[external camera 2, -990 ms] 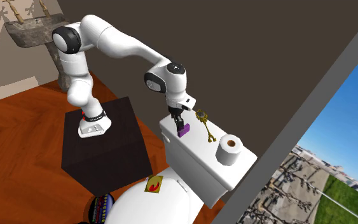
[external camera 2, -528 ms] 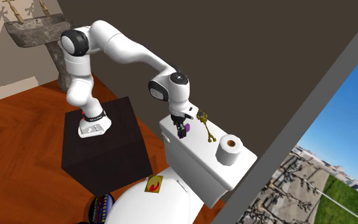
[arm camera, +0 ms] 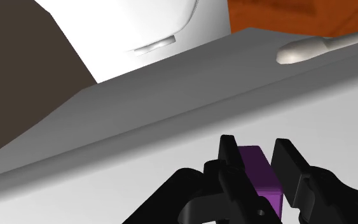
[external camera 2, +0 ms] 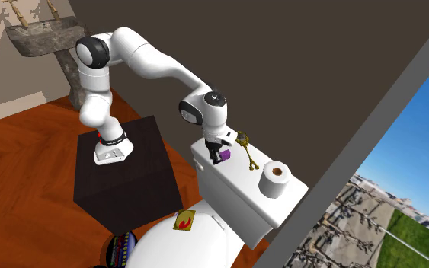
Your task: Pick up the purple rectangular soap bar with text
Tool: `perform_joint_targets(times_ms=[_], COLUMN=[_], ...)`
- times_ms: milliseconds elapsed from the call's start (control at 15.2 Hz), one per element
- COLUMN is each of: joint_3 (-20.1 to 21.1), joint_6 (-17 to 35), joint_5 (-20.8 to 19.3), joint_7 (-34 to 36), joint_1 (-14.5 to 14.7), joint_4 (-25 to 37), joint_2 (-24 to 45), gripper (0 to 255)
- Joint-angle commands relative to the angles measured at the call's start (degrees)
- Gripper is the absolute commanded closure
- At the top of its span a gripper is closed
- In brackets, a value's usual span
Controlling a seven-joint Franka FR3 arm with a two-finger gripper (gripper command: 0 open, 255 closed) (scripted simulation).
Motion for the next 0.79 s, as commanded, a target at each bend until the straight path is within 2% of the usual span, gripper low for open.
perform_joint_targets(times_ms=[0, 330, 726], joint_3=[0.01, 0.01, -0.73], joint_6=[0.02, -0.06, -3.88], joint_5=[0.0, 0.01, -1.73], joint_7=[0.0, 0.0, 1.18], joint_1=[0.01, -0.01, 0.52], joint_4=[-0.04, 0.06, 2.13], joint_2=[0.0, 0.03, -2.17], gripper=[255, 255, 255])
